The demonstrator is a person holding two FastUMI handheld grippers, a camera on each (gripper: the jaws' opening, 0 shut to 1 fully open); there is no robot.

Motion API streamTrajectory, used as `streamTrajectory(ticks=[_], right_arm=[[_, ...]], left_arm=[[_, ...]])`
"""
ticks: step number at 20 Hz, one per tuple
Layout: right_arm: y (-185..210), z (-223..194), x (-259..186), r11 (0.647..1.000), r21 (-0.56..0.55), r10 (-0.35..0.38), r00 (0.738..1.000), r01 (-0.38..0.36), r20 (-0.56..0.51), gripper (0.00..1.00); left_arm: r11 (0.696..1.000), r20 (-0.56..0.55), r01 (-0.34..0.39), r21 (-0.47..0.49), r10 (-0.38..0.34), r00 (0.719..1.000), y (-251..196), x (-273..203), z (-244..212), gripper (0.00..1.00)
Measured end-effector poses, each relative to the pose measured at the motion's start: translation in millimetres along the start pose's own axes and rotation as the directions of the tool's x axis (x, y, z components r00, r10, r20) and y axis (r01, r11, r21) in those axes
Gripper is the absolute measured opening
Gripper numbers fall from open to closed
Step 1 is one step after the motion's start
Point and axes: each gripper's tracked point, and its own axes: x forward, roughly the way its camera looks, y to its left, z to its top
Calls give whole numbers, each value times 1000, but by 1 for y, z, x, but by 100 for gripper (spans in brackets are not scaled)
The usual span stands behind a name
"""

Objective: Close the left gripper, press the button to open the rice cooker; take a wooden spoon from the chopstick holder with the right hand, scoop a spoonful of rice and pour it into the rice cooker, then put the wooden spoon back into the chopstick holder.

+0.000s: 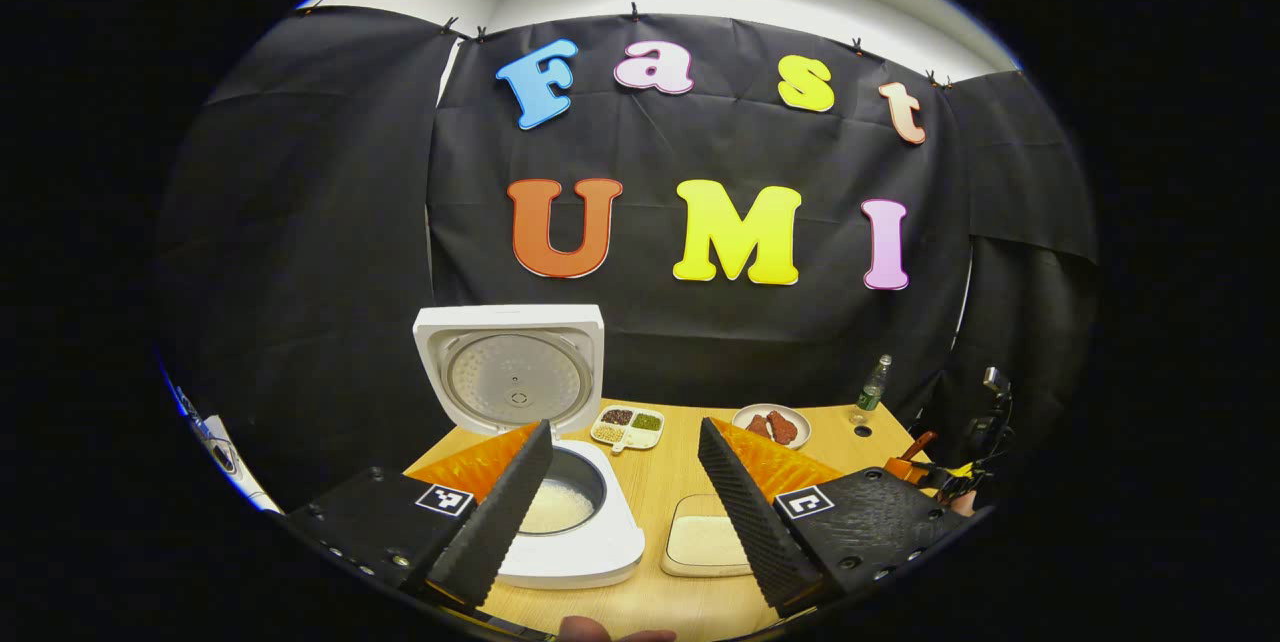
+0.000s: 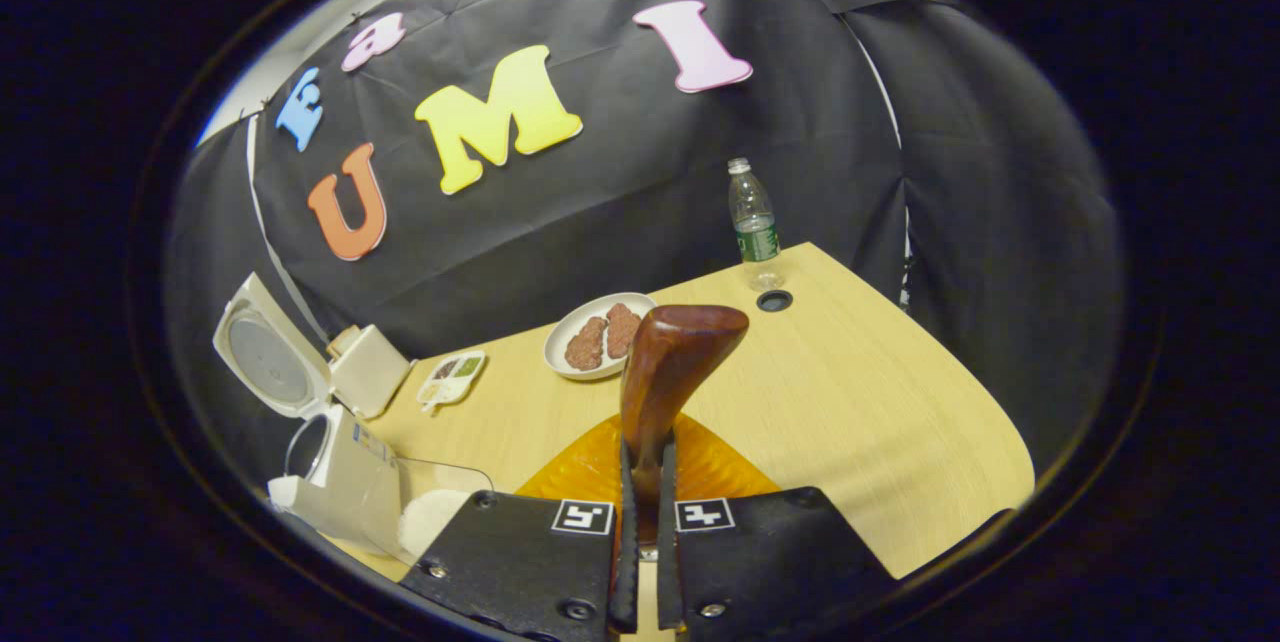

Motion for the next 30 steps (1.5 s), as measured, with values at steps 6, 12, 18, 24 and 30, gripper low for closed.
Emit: streamTrajectory(ticks=[6, 12, 18, 24, 30], right_arm=[[-2, -18, 11, 998, -64, -17, 1000, 17, -6, 10], [7, -7, 2, 996, -89, 6, 1000, -6, -2, 38], [5, 41, -32, 994, -102, -35, 995, 44, 88, 87], [16, 106, -105, 992, -88, -65, 967, 89, 245, 96], [36, 135, -191, 982, -108, -104, 919, 156, 380, 98]], left_arm=[[1000, -8, -12, 0, 12, 1000, 2, -2, 0, 94], [1000, 9, 3, -15, -3, 1000, 5, -1, 5, 94], [999, 84, 22, -35, -18, 996, 15, 10, 34, 94], [999, 179, 12, -53, -2, 984, 49, 33, 76, 94], [998, 203, -35, -59, 46, 978, 90, 79, 106, 94]])
